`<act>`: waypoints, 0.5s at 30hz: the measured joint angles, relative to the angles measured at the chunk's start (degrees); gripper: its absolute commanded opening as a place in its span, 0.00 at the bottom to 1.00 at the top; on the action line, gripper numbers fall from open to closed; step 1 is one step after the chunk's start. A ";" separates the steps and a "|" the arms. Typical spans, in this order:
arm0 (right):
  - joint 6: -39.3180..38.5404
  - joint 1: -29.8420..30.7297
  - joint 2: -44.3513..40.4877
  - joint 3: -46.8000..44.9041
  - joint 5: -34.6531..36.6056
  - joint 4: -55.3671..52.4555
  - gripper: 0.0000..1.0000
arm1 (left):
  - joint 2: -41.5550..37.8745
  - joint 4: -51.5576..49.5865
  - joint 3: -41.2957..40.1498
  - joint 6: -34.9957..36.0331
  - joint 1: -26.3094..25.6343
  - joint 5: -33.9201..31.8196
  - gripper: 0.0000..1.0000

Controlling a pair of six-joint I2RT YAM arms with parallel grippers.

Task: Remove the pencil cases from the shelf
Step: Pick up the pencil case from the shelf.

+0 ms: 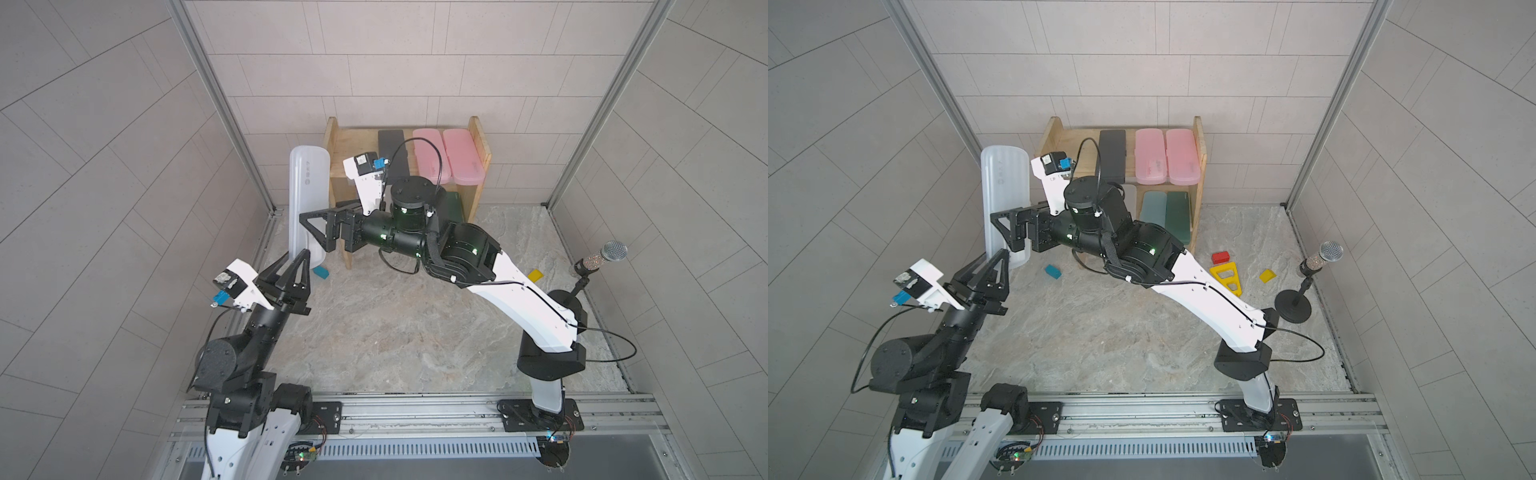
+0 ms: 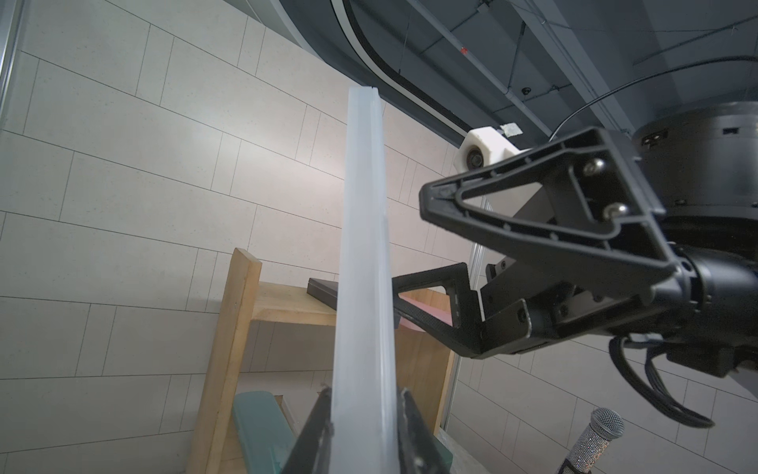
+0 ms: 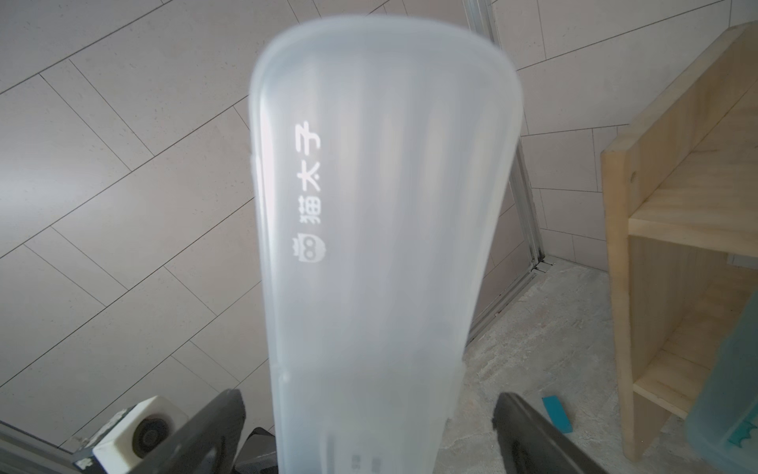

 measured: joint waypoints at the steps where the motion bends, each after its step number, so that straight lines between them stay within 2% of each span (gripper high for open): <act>1: 0.02 0.11 0.09 0.09 0.00 0.13 1.00 | -0.24 -0.20 -0.24 0.20 -0.02 0.00 0.00; 15: 2.14 0.50 3.54 0.96 -0.22 1.18 1.00 | -1.57 -1.42 -0.50 1.62 0.00 0.46 0.00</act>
